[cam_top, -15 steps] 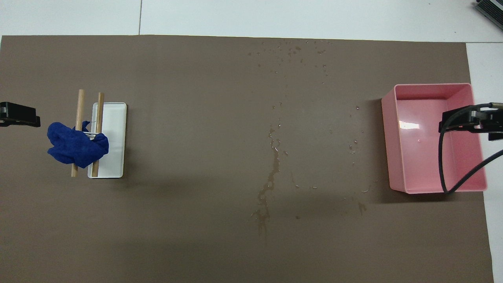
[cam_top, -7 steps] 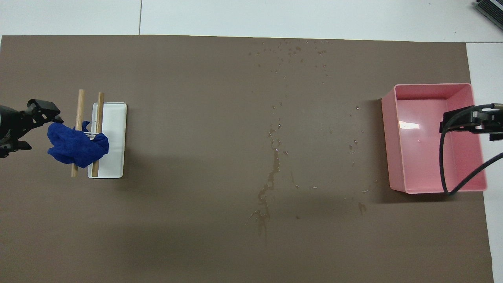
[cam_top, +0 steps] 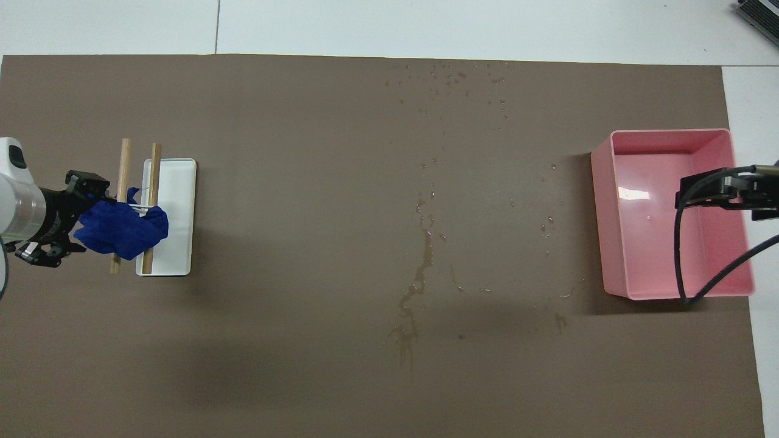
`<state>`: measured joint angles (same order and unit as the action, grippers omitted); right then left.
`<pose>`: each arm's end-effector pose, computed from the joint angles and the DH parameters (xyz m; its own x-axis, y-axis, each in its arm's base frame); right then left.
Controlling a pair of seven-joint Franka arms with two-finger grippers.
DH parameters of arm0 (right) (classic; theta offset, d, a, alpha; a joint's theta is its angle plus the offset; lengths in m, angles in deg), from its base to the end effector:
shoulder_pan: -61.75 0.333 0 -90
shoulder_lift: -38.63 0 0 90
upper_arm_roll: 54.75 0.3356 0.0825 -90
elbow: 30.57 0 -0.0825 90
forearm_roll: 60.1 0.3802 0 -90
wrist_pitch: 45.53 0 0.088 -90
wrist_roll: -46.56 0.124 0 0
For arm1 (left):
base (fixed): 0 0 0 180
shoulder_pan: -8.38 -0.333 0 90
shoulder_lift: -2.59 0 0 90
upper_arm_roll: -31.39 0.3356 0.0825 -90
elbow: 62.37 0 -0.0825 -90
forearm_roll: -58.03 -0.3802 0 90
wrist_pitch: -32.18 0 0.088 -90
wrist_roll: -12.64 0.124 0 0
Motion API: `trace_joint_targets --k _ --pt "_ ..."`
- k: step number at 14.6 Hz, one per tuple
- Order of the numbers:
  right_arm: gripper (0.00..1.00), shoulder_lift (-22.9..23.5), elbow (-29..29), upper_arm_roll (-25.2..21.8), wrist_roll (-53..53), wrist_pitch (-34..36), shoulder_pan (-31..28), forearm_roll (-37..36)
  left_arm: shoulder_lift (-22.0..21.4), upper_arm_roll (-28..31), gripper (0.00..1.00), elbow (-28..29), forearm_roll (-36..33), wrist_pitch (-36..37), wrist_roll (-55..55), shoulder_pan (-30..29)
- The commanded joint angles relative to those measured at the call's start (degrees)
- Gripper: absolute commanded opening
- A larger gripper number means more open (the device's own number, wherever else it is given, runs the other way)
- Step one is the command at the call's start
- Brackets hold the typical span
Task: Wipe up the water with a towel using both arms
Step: 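Reach the left gripper to the blue cloth and grasp it, then lift the blue cloth with the left gripper while the right gripper approaches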
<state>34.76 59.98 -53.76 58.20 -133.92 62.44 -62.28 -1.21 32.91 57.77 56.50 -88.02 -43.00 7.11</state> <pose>0.5260 0.0110 0.6566 0.9841 -0.1739 0.0371 -0.1751 -0.9840 0.0323 0.5328 0.0278 0.4608 0.5324 0.8446 0.0562 0.8439 -0.5348 0.0429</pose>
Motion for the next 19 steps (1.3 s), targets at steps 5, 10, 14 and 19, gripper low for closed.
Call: trace_joint_targets --k 5,10,14,19 --pt "1.00 -1.85 2.26 -0.03 -0.56 -1.26 0.02 1.22 0.02 -0.29 0.42 2.74 -0.23 -4.25 -1.66 -0.48" --pt "1.00 -0.89 0.60 0.06 -0.74 -0.73 -0.51 1.39 0.54 -0.37 0.00 0.55 -0.32 -0.15 -1.83 0.39" --pt "0.99 5.25 -8.52 -0.11 -0.65 4.35 -1.12 0.78 2.91 -0.73 0.00 -9.19 0.12 11.89 -5.86 4.42" --pt "0.99 5.45 -8.64 -0.03 -0.48 4.81 -0.33 1.39 2.83 -0.90 0.00 -17.81 8.97 20.17 -16.57 9.88"
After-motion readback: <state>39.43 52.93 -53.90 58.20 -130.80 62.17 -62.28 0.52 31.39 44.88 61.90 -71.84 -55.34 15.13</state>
